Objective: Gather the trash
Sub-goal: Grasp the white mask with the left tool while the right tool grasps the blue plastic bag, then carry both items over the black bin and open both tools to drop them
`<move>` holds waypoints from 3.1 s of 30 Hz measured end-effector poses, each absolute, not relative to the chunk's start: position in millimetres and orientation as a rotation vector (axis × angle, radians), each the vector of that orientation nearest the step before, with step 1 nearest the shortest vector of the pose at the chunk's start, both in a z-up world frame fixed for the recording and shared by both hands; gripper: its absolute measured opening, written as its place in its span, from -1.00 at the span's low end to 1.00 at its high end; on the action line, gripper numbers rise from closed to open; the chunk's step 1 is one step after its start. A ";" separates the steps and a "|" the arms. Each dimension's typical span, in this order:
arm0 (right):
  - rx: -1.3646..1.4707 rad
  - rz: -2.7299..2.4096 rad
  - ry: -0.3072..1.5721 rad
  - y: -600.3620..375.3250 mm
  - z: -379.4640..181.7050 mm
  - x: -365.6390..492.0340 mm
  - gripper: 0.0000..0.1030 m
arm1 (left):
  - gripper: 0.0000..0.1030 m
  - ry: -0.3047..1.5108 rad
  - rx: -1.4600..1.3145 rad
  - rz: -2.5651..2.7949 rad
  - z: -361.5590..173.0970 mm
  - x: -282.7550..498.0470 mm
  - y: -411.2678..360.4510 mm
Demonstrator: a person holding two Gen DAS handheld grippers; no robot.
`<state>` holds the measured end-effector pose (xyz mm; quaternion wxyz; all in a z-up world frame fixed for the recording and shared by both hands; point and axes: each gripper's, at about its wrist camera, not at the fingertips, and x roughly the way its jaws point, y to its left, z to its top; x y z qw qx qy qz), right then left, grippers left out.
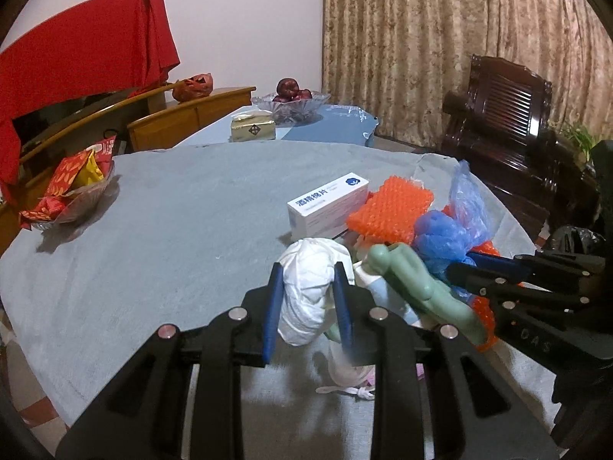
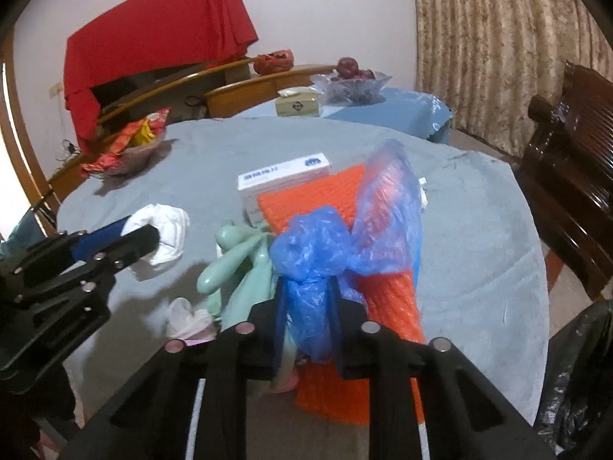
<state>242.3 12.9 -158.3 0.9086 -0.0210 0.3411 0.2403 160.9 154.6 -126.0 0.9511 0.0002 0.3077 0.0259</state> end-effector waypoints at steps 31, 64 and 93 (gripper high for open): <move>0.050 0.200 0.538 -195.8 -74.5 128.3 -0.69 | -0.52 0.483 0.033 -0.316 -58.1 114.0 -38.9; 0.176 -0.088 0.647 -323.1 -135.1 84.6 0.54 | 0.60 0.547 0.056 -0.542 -97.7 117.7 -140.1; 0.041 0.247 0.502 -133.3 -101.0 171.4 0.81 | 0.80 0.520 0.056 0.009 -85.5 112.1 89.3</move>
